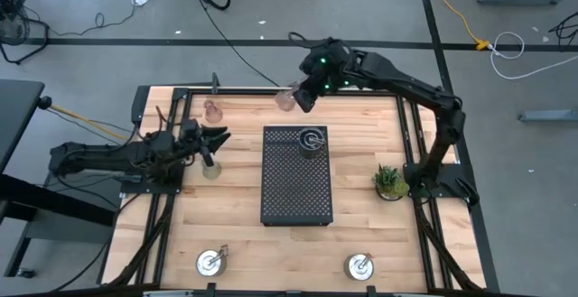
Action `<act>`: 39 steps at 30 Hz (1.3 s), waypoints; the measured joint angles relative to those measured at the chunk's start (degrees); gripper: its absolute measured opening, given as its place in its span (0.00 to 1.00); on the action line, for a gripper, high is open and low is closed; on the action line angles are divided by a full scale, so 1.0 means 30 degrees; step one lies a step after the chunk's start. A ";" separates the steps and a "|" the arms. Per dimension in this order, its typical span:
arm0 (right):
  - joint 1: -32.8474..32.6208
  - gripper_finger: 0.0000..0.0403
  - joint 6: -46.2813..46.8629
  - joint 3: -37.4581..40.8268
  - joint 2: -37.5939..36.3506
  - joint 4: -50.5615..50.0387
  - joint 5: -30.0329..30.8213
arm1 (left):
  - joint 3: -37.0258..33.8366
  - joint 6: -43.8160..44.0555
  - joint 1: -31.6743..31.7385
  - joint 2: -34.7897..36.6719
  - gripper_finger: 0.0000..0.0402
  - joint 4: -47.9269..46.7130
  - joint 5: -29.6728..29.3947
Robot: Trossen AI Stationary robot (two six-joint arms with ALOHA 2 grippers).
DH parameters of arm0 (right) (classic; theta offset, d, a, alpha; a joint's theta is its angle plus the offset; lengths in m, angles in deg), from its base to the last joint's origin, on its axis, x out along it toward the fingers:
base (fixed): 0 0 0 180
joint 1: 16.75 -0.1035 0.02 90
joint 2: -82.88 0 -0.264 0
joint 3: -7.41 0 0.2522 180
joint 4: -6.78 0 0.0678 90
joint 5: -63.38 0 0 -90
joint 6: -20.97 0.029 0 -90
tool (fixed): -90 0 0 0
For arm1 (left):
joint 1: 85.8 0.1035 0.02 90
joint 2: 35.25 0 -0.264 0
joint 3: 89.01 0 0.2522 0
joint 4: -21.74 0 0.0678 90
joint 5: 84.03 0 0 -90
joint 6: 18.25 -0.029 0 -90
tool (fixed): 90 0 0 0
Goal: Pick & Place candle stick holders
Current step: Put the right pink candle holder on the shelf
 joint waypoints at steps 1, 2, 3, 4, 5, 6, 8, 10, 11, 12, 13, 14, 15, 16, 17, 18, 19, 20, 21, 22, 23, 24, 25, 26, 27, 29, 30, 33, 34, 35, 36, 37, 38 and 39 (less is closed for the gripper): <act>-0.0237 0.36 -0.0003 0.0000 -0.0159 0.0104 -0.0114 | 0.0381 -0.0030 0.0000 -0.0469 0.37 -0.0007 0.0094; -0.0470 0.36 0.0000 0.0000 -0.0266 0.0201 -0.0227 | 0.0760 -0.0136 0.0000 -0.0906 0.38 -0.0018 0.0289; -0.0737 0.36 0.0050 0.0000 -0.0347 0.0299 -0.0348 | 0.1169 -0.0208 0.0000 -0.1374 0.40 -0.0025 0.0523; -0.0995 0.36 0.0170 0.0000 -0.0442 0.0321 -0.0362 | 0.1616 -0.0266 0.0000 -0.1844 0.42 -0.0004 0.0745; -0.1225 0.36 0.0223 0.0000 -0.0490 0.0316 -0.0360 | 0.2069 -0.0291 0.0000 -0.2299 0.45 0.0018 0.0950; -0.1473 0.36 0.0312 0.0000 -0.0503 0.0317 -0.0364 | 0.2497 -0.0294 0.0000 -0.2756 0.48 -0.0003 0.1088; -0.1962 0.36 0.0353 -0.0141 -0.0491 0.0154 -0.0364 | 0.3326 -0.0304 0.0000 -0.3648 0.54 -0.0081 0.1451; -0.2509 0.36 0.0350 -0.0384 -0.0475 -0.0033 -0.0349 | 0.4078 -0.0291 0.0000 -0.4507 0.60 -0.0117 0.1599; -0.2782 0.36 0.0350 -0.0430 -0.0503 0.0116 -0.0343 | 0.4437 -0.0299 0.0000 -0.4905 0.63 -0.0084 0.1700; -0.3036 0.36 0.0350 -0.0452 -0.0510 0.0182 -0.0350 | 0.4698 -0.0306 0.0000 -0.5251 0.65 -0.0126 0.1858; -0.3283 0.36 0.0356 -0.0452 -0.0510 0.0114 -0.0376 | 0.4990 -0.0287 0.0000 -0.5667 0.68 -0.0262 0.1956; -0.3490 0.36 0.0427 -0.0447 -0.0503 -0.0043 -0.0470 | 0.5297 -0.0161 0.0000 -0.6096 0.70 -0.0349 0.2107; -0.3691 0.36 0.0681 -0.0437 -0.0495 -0.0106 -0.0648 | 0.5525 -0.0074 0.0000 -0.6450 0.71 -0.0479 0.2379; -0.3875 0.36 0.0933 -0.0437 -0.0495 -0.0076 -0.0950 | 0.5719 -0.0027 0.0000 -0.6803 0.73 -0.0590 0.2651; -0.4047 0.36 0.1100 -0.0437 -0.0495 -0.0038 -0.1202 | 0.5965 0.0038 0.0000 -0.7145 0.74 -0.0615 0.2988; -0.4261 0.36 0.1152 -0.0437 -0.0495 -0.0101 -0.1293 | 0.6241 0.0156 0.0000 -0.7493 0.75 -0.0561 0.3354; -0.4490 0.36 0.1149 -0.0437 -0.0495 -0.0280 -0.1281 | 0.6513 0.0238 0.0000 -0.7815 0.76 -0.0514 0.3631; -0.4683 0.36 0.1079 -0.0437 -0.0453 -0.0522 -0.1225 | 0.6757 0.0346 -0.0007 -0.8076 0.76 -0.0534 0.3899; -0.4871 0.36 0.1013 -0.0437 -0.0421 -0.0633 -0.1115 | 0.6980 0.0363 -0.0007 -0.8326 0.77 -0.0544 0.4185; -0.5023 0.36 0.0966 -0.0437 -0.0393 -0.0684 -0.1071 | 0.7203 0.0362 -0.0007 -0.8593 0.77 -0.0526 0.4450; -0.5117 0.36 0.0929 -0.0437 -0.0386 -0.0774 -0.1051 | 0.7381 0.0357 -0.0004 -0.8812 0.78 -0.0545 0.4671; -0.5216 0.36 0.0966 -0.0437 -0.0386 -0.0932 -0.1009 | 0.7546 0.0359 -0.0004 -0.8986 0.78 -0.0679 0.4867; -0.5307 0.36 0.1104 -0.0437 -0.0392 -0.1071 -0.1006 | 0.7714 0.0357 -0.0003 -0.9142 0.78 -0.0860 0.5054; -0.5366 0.36 0.1248 -0.0437 -0.0393 -0.1079 -0.1003 | 0.7848 0.0359 -0.0002 -0.9259 0.78 -0.1019 0.5213; -0.5419 0.36 0.1344 -0.0437 -0.0391 -0.0997 -0.0993 | 0.7946 0.0364 -0.0007 -0.9417 0.78 -0.1101 0.5338; -0.5555 0.36 0.1385 -0.0437 -0.0386 -0.0815 -0.0976 | 0.8047 0.0372 -0.0004 -0.9842 0.78 -0.1010 0.5594; -0.5613 0.36 0.1392 -0.0437 -0.0386 -0.0681 -0.0960 | 0.8040 0.0440 0.0000 -1.0024 0.78 -0.1145 0.5810; -0.5741 0.36 0.1424 -0.0437 -0.0386 -0.0706 -0.0958 | 0.8025 0.1240 -0.0007 -1.0646 0.78 -0.0804 0.6481; -0.5764 0.36 0.1428 -0.0437 -0.0381 -0.0736 -0.0987 | 0.8025 0.1376 -0.0007 -1.0752 0.78 -0.0720 0.6643; -0.5805 0.36 0.1425 -0.0437 -0.0323 -0.0687 -0.0988 | 0.8025 0.1397 -0.0007 -1.0847 0.78 -0.0599 0.6775; -0.5828 0.36 0.1425 -0.0437 -0.0291 -0.0683 -0.0991 | 0.8025 0.1392 -0.0007 -1.0949 0.78 -0.0384 0.6852; -0.5844 0.36 0.1428 -0.0437 -0.0247 -0.0736 -0.0990 | 0.8025 0.1395 -0.0007 -1.0989 0.78 -0.0200 0.6858; -0.5865 0.36 0.1421 -0.0437 -0.0211 -0.0743 -0.0976 | 0.8018 0.1392 -0.0007 -1.0986 0.78 0.0016 0.6860; -0.5893 0.36 0.1428 -0.0430 -0.0211 -0.0729 -0.0983 | 0.8018 0.1370 0.0000 -1.0980 0.78 0.0383 0.6859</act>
